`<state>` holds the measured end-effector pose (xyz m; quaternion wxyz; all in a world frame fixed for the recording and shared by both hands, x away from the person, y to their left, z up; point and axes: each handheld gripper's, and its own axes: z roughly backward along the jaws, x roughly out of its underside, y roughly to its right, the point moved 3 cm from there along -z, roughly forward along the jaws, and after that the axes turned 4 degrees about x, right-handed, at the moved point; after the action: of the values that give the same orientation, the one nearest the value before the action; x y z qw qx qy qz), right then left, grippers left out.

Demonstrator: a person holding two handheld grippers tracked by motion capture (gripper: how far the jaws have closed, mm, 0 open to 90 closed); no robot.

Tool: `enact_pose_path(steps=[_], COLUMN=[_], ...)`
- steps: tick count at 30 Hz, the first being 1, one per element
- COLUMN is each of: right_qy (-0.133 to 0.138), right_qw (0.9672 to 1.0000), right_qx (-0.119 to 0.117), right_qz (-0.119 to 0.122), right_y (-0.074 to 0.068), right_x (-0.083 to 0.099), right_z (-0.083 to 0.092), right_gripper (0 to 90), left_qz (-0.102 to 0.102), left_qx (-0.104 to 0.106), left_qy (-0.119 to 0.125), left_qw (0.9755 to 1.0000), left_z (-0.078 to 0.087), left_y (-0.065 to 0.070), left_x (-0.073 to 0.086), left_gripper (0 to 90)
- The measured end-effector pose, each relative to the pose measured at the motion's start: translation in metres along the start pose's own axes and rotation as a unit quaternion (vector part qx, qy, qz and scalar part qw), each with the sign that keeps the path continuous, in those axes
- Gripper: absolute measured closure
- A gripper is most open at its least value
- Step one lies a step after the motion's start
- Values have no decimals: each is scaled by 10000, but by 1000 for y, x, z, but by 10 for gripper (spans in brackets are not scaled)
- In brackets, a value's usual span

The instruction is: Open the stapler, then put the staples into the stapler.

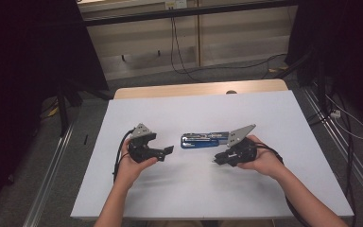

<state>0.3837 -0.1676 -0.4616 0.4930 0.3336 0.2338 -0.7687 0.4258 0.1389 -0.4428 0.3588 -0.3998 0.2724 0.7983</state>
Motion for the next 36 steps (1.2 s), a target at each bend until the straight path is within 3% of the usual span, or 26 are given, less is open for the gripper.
enact_pose_path(steps=[16,36], right_qy=[98,86], right_qw=[9999,9998], right_qx=[133,56], right_qz=[29,148], right_y=[14,33], right_x=[-22,-46], right_z=[7,8], right_gripper=[791,791], left_qz=[-1,121], left_qx=[-42,-58], left_qy=[53,103], left_qw=[10000,9999], left_z=[3,8], left_y=[-3,-5], left_x=[0,3], left_gripper=[77,77])
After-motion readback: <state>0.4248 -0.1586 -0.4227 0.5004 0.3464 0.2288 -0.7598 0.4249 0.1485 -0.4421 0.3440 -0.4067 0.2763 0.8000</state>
